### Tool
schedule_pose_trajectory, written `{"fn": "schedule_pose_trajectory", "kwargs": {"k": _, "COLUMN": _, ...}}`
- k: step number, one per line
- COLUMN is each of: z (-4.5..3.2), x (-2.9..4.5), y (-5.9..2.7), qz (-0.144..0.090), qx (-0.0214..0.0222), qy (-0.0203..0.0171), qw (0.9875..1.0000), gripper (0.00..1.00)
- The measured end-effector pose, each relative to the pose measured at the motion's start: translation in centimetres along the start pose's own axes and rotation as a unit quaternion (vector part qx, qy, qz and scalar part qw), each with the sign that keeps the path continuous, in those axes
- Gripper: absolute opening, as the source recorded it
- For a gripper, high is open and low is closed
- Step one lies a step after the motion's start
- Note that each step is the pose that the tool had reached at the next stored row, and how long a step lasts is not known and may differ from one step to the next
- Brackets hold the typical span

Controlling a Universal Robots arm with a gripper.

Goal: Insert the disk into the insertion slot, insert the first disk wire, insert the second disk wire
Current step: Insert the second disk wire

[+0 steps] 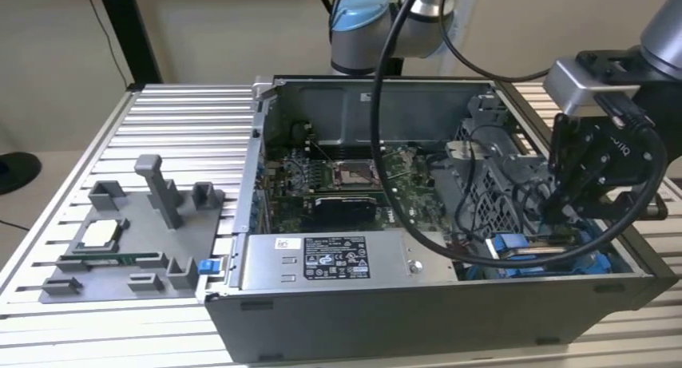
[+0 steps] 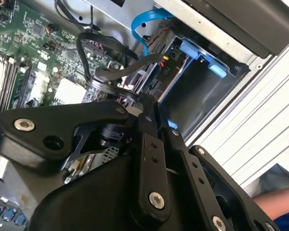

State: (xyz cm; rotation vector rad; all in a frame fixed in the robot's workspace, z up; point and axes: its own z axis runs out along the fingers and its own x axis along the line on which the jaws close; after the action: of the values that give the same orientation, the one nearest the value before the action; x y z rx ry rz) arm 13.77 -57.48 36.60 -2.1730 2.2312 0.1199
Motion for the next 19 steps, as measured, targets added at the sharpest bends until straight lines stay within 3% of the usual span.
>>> {"fn": "schedule_pose_trajectory", "kwargs": {"k": 4, "z": 0.23, "x": 0.04, "y": 0.01, "qz": -0.007, "qx": 0.0027, "qy": 0.0003, "qw": 1.0, "gripper": 0.0}}
{"fn": "schedule_pose_trajectory", "kwargs": {"k": 8, "z": 0.29, "x": 0.05, "y": 0.06, "qz": -0.013, "qx": 0.0171, "qy": 0.0001, "qw": 0.9998, "gripper": 0.0}}
{"fn": "schedule_pose_trajectory", "kwargs": {"k": 19, "z": 0.44, "x": 0.07, "y": 0.12, "qz": -0.014, "qx": 0.0198, "qy": 0.0002, "qw": 0.9997, "gripper": 0.0}}
